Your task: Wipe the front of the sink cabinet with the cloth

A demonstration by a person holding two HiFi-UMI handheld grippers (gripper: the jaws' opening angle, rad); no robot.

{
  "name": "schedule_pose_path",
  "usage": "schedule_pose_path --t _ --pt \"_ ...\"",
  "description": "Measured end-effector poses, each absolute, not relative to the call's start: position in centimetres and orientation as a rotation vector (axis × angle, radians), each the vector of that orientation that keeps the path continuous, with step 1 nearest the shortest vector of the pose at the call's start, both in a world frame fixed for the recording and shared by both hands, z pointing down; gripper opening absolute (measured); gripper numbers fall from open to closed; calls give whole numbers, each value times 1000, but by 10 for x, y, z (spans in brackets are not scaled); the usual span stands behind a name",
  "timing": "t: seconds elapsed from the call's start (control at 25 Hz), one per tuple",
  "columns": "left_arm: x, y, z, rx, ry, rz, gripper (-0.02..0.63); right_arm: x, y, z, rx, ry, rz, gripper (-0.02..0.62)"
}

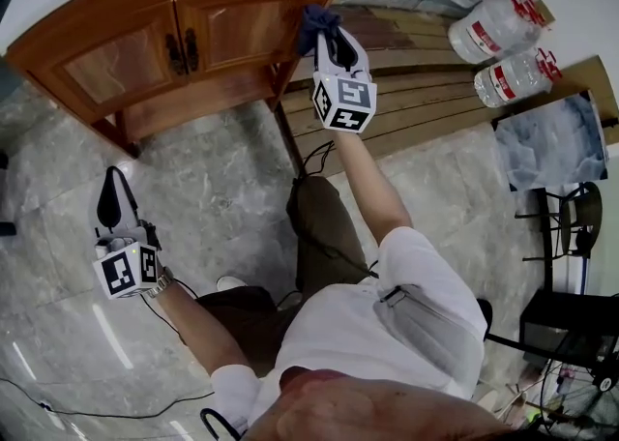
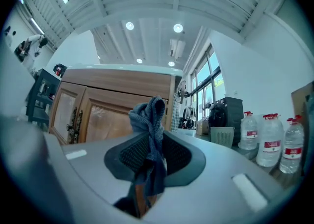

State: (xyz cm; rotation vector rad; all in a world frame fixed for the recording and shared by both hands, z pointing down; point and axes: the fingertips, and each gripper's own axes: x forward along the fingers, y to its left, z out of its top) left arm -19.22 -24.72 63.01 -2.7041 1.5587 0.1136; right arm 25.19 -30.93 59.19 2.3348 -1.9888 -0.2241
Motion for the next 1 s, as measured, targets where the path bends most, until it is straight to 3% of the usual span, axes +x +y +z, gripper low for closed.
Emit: schedule_pose_path --t 0.44,0.76,1.0 --pt "-195 -244 626 -2674 1592 114 -2 47 -301 607 1907 -2558 -204 97" --pt "-218 -243 618 -2631 1665 121 -2 -142 -371 676 1518 -2723 -80 97" --pt "-234 -243 612 -2597 1717 192 -2 -213 -414 712 1413 -2677 -39 97"
